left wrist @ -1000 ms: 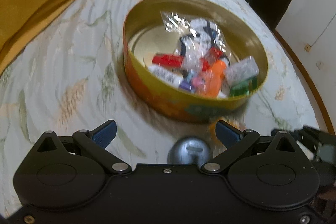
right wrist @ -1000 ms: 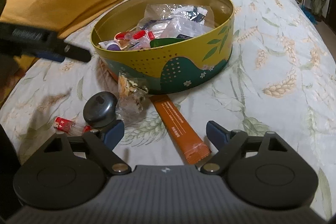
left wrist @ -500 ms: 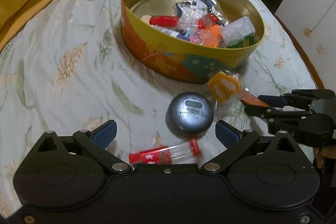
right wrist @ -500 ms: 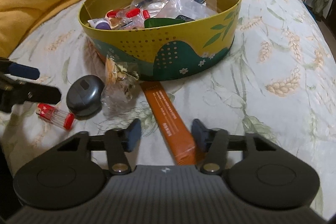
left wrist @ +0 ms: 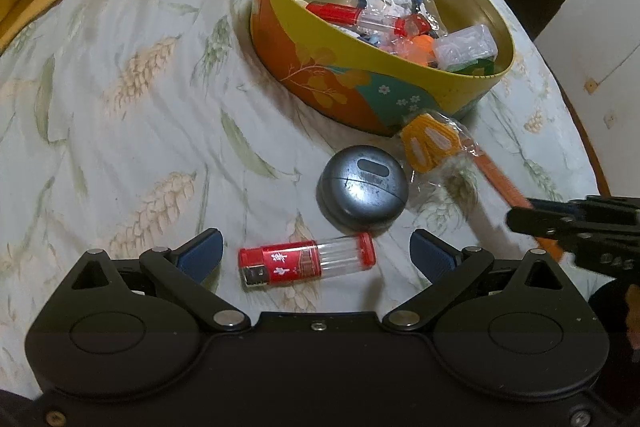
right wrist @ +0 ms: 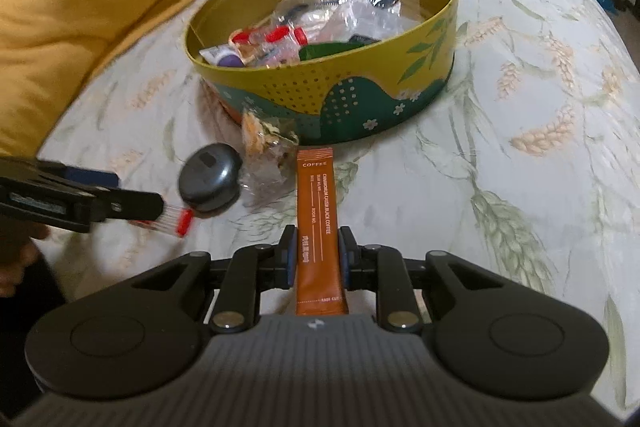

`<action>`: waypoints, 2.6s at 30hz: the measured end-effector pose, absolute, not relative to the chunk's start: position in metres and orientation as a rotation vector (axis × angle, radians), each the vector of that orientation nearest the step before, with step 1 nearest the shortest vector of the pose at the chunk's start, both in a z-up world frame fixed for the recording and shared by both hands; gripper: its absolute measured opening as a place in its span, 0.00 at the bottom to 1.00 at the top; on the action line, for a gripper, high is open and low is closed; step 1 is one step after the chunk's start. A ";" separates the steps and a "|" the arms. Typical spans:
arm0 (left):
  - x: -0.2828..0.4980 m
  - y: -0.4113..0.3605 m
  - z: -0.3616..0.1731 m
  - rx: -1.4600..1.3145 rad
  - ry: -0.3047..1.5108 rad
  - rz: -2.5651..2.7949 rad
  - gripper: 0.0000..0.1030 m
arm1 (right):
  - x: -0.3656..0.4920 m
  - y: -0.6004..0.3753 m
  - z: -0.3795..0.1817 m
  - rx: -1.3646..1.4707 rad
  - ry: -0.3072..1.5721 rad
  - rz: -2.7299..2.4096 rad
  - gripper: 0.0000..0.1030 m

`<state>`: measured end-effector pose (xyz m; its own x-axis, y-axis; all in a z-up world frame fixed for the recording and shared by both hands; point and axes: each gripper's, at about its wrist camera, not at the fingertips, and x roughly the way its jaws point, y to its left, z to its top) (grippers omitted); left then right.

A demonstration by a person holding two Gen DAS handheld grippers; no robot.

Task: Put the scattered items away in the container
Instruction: 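Close the right gripper on the orange coffee stick while the left moves to another red lighter, then carry the coffee stick into the tin with the right gripper while the left grasps the red lighter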

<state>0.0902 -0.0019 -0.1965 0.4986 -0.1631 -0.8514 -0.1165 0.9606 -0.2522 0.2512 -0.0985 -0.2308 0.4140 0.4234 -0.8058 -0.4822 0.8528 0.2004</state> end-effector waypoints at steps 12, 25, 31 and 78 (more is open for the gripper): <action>0.081 -0.009 -0.197 -0.263 1.054 0.019 0.97 | 0.240 -0.112 -0.192 0.008 0.928 0.582 0.22; 0.090 -0.013 -0.207 -0.274 1.084 0.025 0.97 | 0.236 -0.117 -0.145 0.008 0.831 0.591 0.22; 0.093 -0.022 -0.210 -0.268 1.085 0.020 0.97 | 0.238 -0.118 -0.134 -0.001 0.806 0.591 0.22; 0.075 -0.006 -0.215 -0.384 1.112 0.046 0.78 | 0.336 -0.050 -0.114 -0.041 0.742 0.510 0.25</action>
<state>0.0753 -0.0059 -0.2151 0.4488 -0.1538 -0.8803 -0.2262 0.9334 -0.2785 0.3365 -0.0499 -0.1140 0.6215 0.4298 -0.6550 -0.4582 0.8776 0.1411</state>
